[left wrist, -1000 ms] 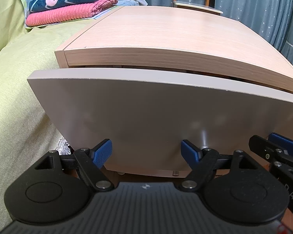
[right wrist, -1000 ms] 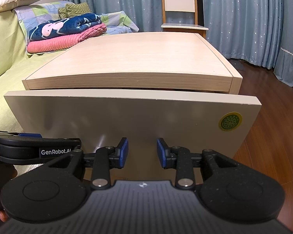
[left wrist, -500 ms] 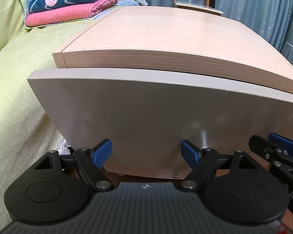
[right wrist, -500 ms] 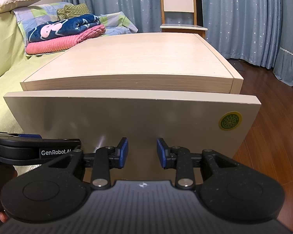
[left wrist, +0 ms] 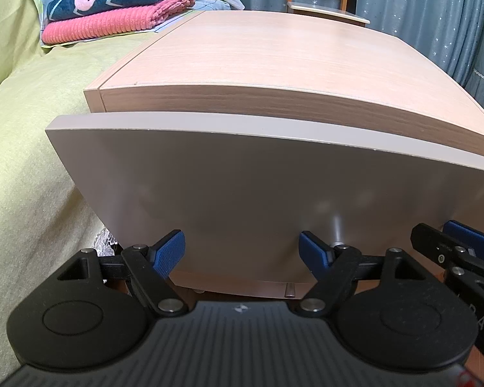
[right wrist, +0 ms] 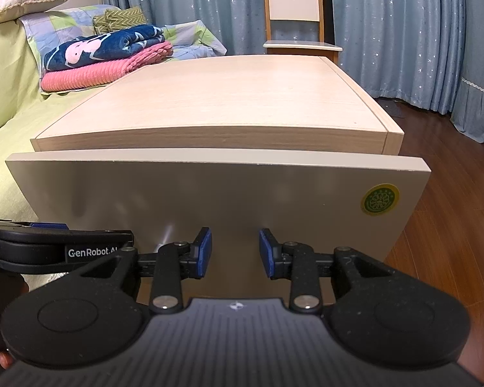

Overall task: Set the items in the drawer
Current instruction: 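Push the drawer front flush with the nightstand body using both grippers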

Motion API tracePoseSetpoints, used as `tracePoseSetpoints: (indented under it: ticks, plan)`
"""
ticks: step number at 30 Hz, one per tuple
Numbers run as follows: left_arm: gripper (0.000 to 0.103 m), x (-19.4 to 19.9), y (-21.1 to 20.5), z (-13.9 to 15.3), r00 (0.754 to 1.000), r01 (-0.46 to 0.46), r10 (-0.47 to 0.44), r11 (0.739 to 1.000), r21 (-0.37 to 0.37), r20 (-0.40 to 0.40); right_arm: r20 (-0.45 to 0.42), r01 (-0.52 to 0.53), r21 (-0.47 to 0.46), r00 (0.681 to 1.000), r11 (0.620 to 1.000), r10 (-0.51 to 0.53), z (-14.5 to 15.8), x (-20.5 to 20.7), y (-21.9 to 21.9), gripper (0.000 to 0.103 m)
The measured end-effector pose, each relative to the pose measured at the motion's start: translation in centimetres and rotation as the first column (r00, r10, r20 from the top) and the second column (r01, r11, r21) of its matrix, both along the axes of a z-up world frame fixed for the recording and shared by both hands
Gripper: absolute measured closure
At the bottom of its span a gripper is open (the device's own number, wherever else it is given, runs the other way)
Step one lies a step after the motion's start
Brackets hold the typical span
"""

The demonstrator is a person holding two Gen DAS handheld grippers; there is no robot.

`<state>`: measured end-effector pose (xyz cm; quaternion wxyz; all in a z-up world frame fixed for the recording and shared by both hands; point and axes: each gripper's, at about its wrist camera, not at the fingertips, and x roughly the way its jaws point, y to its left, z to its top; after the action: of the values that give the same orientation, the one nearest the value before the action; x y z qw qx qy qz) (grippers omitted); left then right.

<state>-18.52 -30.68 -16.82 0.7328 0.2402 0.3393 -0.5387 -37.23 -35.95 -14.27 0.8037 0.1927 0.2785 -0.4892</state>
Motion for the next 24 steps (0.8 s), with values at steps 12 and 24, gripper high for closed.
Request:
tracePoseSetpoints:
  ticks: [12, 24]
  plan:
    - [0.024, 0.2, -0.9, 0.0, 1.0, -0.006, 0.006, 1.0, -0.002, -0.008, -0.002, 0.004, -0.007, 1.0, 1.0, -0.004, -0.1, 0.3, -0.4, 0.075]
    - [0.024, 0.7, -1.5, -0.1, 1.0, -0.012, 0.012, 1.0, -0.003, -0.021, 0.001, 0.011, -0.008, 1.0, 1.0, -0.011, 0.0, 0.5, -0.9, 0.075]
